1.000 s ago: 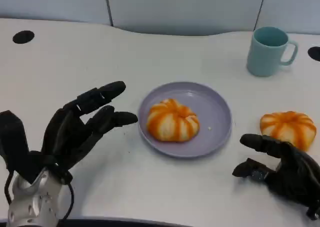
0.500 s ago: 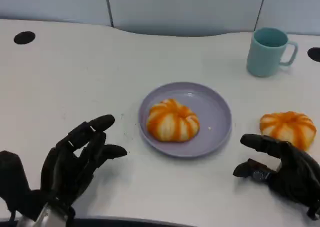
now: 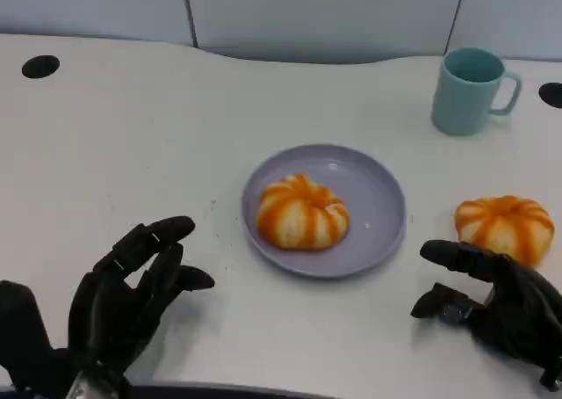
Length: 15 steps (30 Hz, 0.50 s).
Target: Grasp the bread from the table and place it into the plate.
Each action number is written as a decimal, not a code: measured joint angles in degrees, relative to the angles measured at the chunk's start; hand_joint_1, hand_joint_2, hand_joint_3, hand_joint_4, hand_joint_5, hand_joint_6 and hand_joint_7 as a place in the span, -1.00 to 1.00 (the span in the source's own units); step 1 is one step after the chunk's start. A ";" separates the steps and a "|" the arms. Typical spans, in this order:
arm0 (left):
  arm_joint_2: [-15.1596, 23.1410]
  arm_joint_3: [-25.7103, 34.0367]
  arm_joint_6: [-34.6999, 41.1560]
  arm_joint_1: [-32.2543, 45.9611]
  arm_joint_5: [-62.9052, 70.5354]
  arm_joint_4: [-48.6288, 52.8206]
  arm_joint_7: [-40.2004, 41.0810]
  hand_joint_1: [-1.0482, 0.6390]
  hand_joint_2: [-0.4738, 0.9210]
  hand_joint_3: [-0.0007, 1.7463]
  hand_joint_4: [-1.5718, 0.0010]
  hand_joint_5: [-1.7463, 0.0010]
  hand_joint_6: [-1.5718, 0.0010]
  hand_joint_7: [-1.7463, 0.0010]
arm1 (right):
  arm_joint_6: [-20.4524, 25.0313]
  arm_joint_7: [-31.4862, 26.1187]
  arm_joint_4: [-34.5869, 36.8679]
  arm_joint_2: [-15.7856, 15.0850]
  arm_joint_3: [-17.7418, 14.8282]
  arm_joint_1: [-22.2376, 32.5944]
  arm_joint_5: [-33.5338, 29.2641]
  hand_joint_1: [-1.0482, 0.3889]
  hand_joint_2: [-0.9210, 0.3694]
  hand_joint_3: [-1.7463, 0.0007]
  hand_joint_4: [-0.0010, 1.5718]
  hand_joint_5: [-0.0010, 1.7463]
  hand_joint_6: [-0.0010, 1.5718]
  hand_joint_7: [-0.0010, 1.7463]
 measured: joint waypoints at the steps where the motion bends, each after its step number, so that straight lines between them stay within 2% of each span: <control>1: -0.03 0.05 0.00 0.02 0.02 0.21 0.18 -0.25 1.00 -0.67 0.31 -0.81 0.18 -0.05 | -0.08 -0.02 -0.11 -0.03 0.10 0.05 -0.07 -0.06 -1.00 0.82 -0.31 0.50 -0.13 -0.19; 7: -0.10 0.54 -1.70 0.01 0.14 2.29 0.41 -0.25 1.00 -0.71 0.24 -0.78 0.19 -0.13 | -0.17 -2.28 -2.42 -0.04 1.06 0.84 -0.95 -0.06 -1.00 0.82 -0.32 0.51 -0.19 -0.09; 15: 0.48 1.10 -2.74 -0.16 1.02 4.69 0.41 -0.22 0.99 -0.73 0.18 -0.73 0.15 -0.11 | -0.12 -4.43 -4.98 -0.03 1.59 2.22 -1.20 -0.05 -1.00 0.82 -0.33 0.52 -0.21 -0.06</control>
